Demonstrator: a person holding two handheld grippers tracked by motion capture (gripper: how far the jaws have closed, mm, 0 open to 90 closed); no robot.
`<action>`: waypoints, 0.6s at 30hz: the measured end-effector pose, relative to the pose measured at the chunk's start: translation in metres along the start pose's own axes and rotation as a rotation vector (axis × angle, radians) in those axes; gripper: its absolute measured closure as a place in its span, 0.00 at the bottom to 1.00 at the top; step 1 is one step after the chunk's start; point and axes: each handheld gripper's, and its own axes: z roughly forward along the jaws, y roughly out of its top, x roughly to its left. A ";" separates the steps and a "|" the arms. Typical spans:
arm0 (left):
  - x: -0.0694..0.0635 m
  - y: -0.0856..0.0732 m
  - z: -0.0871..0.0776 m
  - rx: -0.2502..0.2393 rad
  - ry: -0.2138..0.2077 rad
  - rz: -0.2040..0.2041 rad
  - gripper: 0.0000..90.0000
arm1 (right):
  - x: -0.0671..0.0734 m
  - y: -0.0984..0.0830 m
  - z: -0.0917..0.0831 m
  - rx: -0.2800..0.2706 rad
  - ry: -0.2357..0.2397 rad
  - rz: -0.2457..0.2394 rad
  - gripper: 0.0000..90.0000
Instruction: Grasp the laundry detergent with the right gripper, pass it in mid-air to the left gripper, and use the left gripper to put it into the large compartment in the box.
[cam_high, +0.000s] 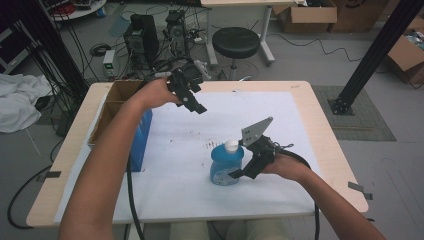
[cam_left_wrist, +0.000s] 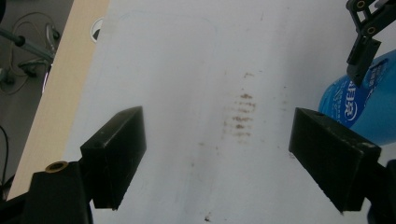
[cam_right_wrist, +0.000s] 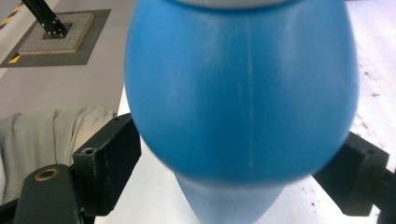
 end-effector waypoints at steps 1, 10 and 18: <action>0.000 0.000 0.000 0.002 -0.001 0.001 0.22 | 0.000 0.000 0.000 -0.004 0.000 0.001 0.17; 0.000 0.000 -0.001 -0.002 0.001 -0.001 0.22 | 0.001 -0.002 0.006 -0.025 -0.010 -0.001 0.17; 0.000 -0.001 -0.001 -0.003 0.003 -0.001 0.22 | 0.002 -0.002 0.009 -0.041 -0.017 0.000 0.20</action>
